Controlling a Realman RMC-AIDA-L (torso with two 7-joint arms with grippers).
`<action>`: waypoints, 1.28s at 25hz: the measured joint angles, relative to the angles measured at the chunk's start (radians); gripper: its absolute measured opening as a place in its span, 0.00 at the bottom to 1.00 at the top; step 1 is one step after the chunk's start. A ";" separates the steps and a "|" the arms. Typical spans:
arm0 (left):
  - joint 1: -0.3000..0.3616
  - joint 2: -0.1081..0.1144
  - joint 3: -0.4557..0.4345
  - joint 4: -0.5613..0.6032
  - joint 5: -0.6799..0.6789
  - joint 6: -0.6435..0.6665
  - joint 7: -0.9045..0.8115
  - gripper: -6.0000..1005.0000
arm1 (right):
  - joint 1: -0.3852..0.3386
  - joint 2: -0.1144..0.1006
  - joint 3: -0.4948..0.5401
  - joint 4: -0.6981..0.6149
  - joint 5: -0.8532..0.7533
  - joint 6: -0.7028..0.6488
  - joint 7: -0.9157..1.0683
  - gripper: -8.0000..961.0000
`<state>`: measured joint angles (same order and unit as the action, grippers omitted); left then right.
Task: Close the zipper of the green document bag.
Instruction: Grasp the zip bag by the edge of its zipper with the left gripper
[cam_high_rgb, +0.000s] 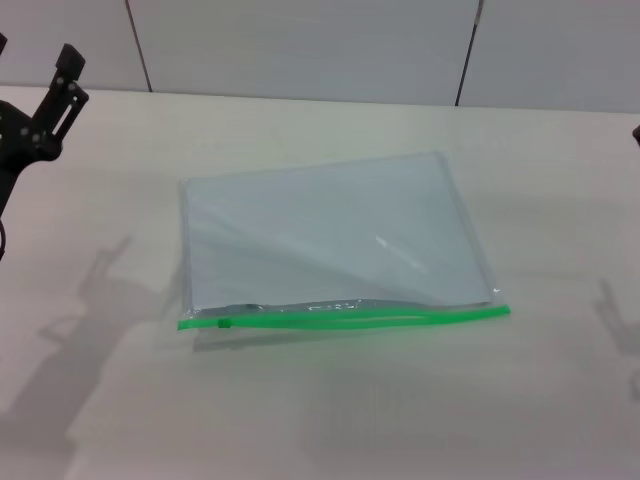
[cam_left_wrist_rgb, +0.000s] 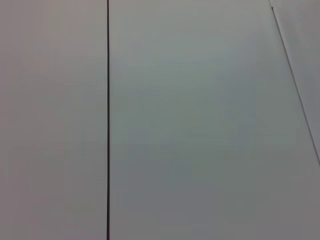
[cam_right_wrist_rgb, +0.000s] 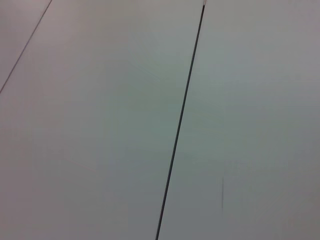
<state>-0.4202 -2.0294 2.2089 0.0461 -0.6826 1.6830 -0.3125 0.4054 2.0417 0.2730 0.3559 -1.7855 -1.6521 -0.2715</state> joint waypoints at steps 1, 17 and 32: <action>0.000 0.000 0.000 0.000 0.000 0.002 0.000 0.84 | 0.000 0.000 0.000 0.000 0.000 0.000 0.000 0.90; -0.001 0.001 0.001 -0.051 0.161 0.006 0.047 0.83 | 0.000 0.000 0.000 0.000 0.000 0.000 0.000 0.90; 0.046 0.000 0.002 -0.106 0.699 -0.036 0.496 0.82 | -0.008 0.000 0.000 -0.005 0.007 -0.037 0.000 0.90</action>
<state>-0.3739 -2.0295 2.2105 -0.0598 0.0167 1.6470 0.1832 0.3971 2.0417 0.2731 0.3505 -1.7785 -1.6886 -0.2715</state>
